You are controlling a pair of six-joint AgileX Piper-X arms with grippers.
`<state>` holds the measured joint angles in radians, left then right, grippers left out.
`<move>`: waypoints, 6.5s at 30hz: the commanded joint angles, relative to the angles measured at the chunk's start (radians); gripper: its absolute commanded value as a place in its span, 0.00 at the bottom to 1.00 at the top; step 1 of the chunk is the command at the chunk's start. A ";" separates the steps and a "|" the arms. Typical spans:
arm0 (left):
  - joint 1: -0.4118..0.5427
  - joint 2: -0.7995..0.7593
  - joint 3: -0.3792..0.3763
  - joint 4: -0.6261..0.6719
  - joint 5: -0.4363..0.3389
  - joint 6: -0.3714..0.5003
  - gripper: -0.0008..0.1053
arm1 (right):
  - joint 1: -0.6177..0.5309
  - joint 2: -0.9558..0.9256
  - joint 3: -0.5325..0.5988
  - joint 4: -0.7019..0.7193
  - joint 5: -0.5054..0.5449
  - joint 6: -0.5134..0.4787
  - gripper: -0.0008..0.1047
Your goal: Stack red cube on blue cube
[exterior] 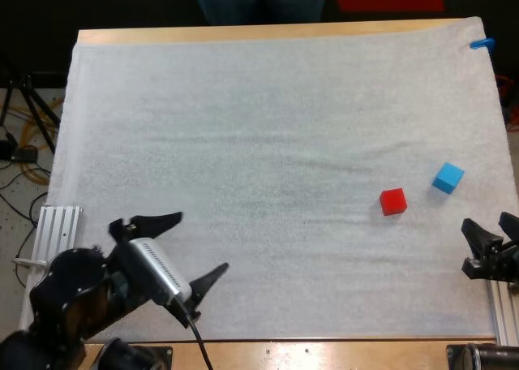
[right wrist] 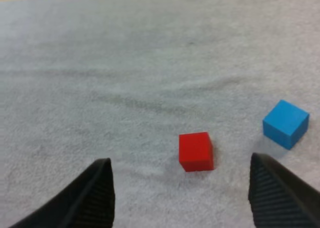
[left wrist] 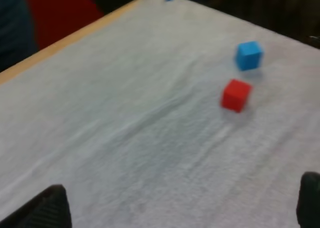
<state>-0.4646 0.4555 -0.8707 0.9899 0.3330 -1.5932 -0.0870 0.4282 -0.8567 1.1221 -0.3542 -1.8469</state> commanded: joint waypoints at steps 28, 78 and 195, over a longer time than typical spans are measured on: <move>-0.094 0.124 -0.019 -0.001 0.007 0.006 0.83 | 0.419 0.640 -0.255 -0.035 0.441 0.030 0.54; -0.094 0.124 -0.019 -0.001 0.007 0.004 0.83 | 0.440 1.289 -0.255 -0.145 0.451 0.170 0.21; 0.382 0.263 -0.032 -0.118 -0.155 0.006 0.83 | 0.150 0.722 -0.299 -0.131 0.523 0.094 0.74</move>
<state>-0.0891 0.7258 -0.8940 0.8778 0.1718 -1.5924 0.0677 1.1605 -1.1464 1.0007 0.1691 -1.7393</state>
